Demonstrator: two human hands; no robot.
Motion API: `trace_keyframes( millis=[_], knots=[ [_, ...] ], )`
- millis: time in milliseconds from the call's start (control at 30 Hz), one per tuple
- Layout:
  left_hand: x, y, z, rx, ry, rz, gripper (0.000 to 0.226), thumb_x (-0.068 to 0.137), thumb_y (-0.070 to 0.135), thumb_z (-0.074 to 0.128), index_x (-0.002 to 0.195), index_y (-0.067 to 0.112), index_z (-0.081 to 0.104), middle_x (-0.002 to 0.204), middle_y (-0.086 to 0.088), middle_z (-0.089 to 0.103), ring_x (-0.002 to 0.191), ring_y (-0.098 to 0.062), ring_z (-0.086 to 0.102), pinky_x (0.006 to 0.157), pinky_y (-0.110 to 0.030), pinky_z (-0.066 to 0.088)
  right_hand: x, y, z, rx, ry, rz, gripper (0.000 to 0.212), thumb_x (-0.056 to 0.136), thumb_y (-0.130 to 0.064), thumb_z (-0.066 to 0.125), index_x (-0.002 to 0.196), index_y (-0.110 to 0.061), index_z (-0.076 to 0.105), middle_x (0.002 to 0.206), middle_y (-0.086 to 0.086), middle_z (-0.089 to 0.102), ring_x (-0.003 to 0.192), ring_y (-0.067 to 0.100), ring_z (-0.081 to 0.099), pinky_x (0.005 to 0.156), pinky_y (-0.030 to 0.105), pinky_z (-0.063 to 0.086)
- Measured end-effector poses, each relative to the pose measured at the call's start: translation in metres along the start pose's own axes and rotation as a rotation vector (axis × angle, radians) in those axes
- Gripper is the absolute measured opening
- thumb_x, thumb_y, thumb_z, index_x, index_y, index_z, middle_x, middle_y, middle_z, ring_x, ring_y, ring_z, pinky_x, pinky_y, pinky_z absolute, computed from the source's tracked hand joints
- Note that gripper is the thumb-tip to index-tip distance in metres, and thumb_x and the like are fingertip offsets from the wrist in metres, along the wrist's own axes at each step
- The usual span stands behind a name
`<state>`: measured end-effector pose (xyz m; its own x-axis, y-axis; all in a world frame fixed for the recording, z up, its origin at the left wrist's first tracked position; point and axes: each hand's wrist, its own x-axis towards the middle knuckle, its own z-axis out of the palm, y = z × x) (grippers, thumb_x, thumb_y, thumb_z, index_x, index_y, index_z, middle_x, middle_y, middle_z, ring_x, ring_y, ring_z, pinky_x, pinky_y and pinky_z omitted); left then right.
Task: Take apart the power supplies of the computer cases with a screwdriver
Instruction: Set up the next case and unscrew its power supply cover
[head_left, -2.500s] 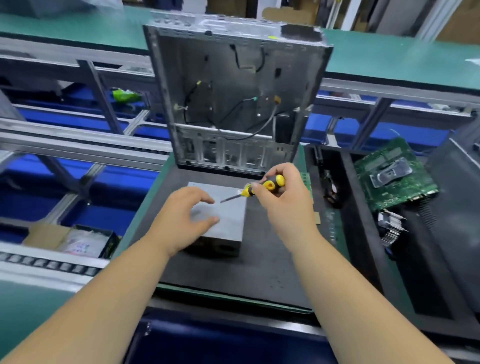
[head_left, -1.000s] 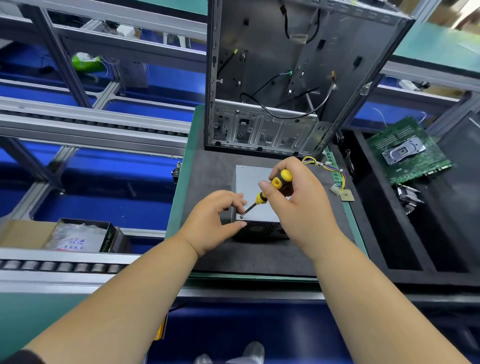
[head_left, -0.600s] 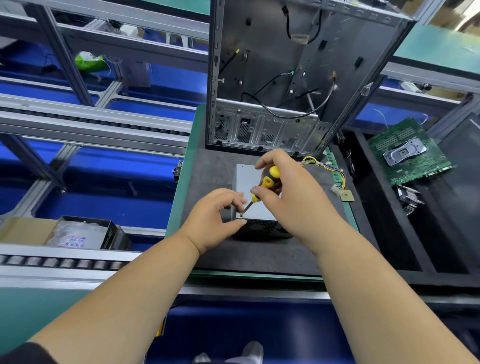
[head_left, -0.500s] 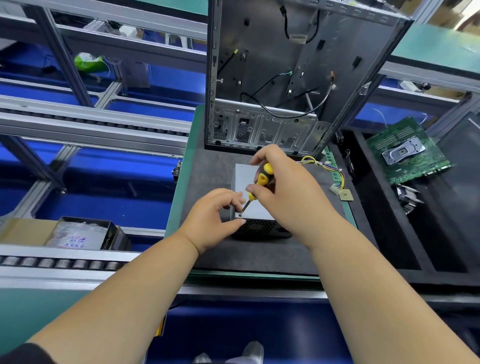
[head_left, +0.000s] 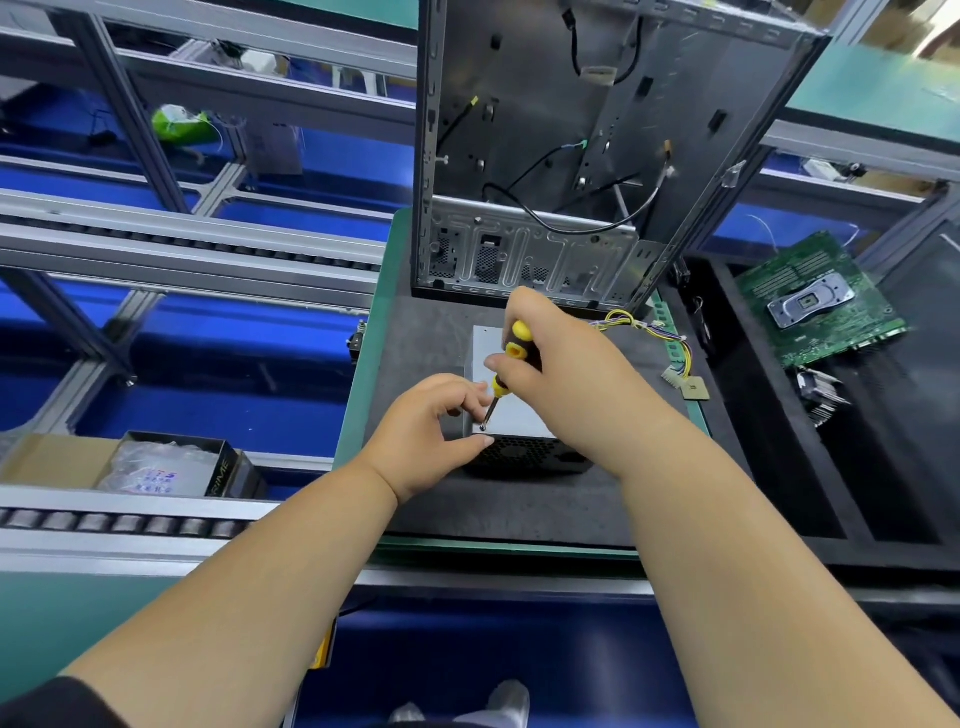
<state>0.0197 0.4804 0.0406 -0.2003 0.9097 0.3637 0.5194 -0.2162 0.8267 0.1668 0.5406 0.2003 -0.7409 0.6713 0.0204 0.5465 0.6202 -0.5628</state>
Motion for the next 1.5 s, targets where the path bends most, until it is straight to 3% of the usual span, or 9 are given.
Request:
trace_keyframes(
  millis=[100,200,367,533,833,1033,1300,1400,1500],
  knots=[
    [0.0,0.0,0.0,0.021,-0.011,0.014,0.031,0.07,0.002,0.085,0.081,0.021,0.063,0.092,0.02,0.061,0.101,0.013,0.054,0.084,-0.006,0.038,0.0,-0.001,-0.005,0.027,-0.105,-0.028,0.017,0.094,-0.019,0.061,0.094,-0.019,0.045,0.079,-0.004,0.056,0.067,0.012,0.046,0.057,0.019,0.036],
    [0.0,-0.001,0.0,0.025,-0.035,0.011,0.029,0.071,0.006,0.085,0.082,0.021,0.063,0.094,0.023,0.061,0.102,0.013,0.054,0.085,-0.006,0.038,0.0,0.002,-0.007,0.128,-0.1,0.025,0.015,0.088,-0.013,0.061,0.086,-0.022,0.05,0.079,-0.001,0.06,0.065,0.011,0.044,0.06,0.03,0.037],
    [-0.001,-0.001,-0.002,0.011,-0.041,0.009,0.028,0.073,0.006,0.083,0.084,0.022,0.063,0.101,0.032,0.06,0.109,0.011,0.053,0.087,-0.006,0.038,0.002,0.0,-0.006,-0.111,0.028,0.021,0.039,0.088,-0.062,0.053,0.084,-0.023,0.052,0.075,-0.003,0.066,0.068,0.016,0.054,0.06,0.034,0.042],
    [-0.001,-0.001,-0.003,-0.053,-0.036,0.016,0.027,0.074,0.009,0.084,0.084,0.024,0.064,0.103,0.025,0.063,0.114,0.004,0.057,0.089,-0.011,0.041,0.003,-0.002,-0.003,-0.083,0.066,0.03,0.022,0.096,-0.041,0.058,0.094,-0.021,0.05,0.081,-0.003,0.067,0.073,0.019,0.056,0.067,0.039,0.049],
    [0.005,-0.003,-0.002,-0.05,-0.026,-0.009,0.025,0.075,0.008,0.084,0.079,0.023,0.065,0.092,0.025,0.062,0.1,0.011,0.057,0.086,-0.007,0.039,0.004,-0.005,-0.005,-0.111,0.049,-0.002,0.006,0.088,-0.02,0.058,0.089,-0.021,0.052,0.083,-0.007,0.055,0.078,0.017,0.051,0.065,0.034,0.039],
    [0.004,-0.006,-0.002,-0.04,-0.028,0.016,0.025,0.074,0.011,0.086,0.078,0.024,0.065,0.098,0.025,0.063,0.107,0.009,0.058,0.093,-0.01,0.041,0.005,-0.007,-0.004,-0.169,0.07,0.04,0.027,0.096,-0.051,0.052,0.088,-0.026,0.054,0.075,-0.006,0.06,0.067,0.013,0.048,0.058,0.032,0.034],
    [0.005,-0.007,-0.003,-0.02,-0.024,0.01,0.021,0.074,0.015,0.086,0.079,0.024,0.068,0.102,0.024,0.064,0.11,0.012,0.057,0.095,-0.006,0.039,0.006,-0.005,-0.009,-0.091,0.064,0.055,0.012,0.086,-0.02,0.058,0.095,-0.023,0.051,0.082,-0.01,0.06,0.074,0.01,0.053,0.061,0.032,0.041],
    [0.005,-0.007,-0.004,-0.015,-0.024,0.016,0.026,0.074,0.016,0.086,0.08,0.029,0.065,0.1,0.025,0.063,0.106,0.011,0.057,0.093,-0.007,0.039,0.005,-0.006,-0.006,-0.189,0.049,0.067,0.008,0.088,-0.033,0.053,0.09,-0.026,0.052,0.082,-0.009,0.06,0.074,0.011,0.052,0.057,0.03,0.034],
    [0.004,-0.008,-0.003,-0.025,-0.023,0.023,0.028,0.074,0.016,0.086,0.08,0.032,0.063,0.101,0.023,0.064,0.108,0.008,0.058,0.094,-0.009,0.041,0.005,-0.008,-0.005,-0.325,0.072,0.066,0.036,0.092,-0.059,0.042,0.089,-0.025,0.052,0.075,-0.007,0.059,0.07,0.011,0.052,0.057,0.031,0.033]
  ],
)
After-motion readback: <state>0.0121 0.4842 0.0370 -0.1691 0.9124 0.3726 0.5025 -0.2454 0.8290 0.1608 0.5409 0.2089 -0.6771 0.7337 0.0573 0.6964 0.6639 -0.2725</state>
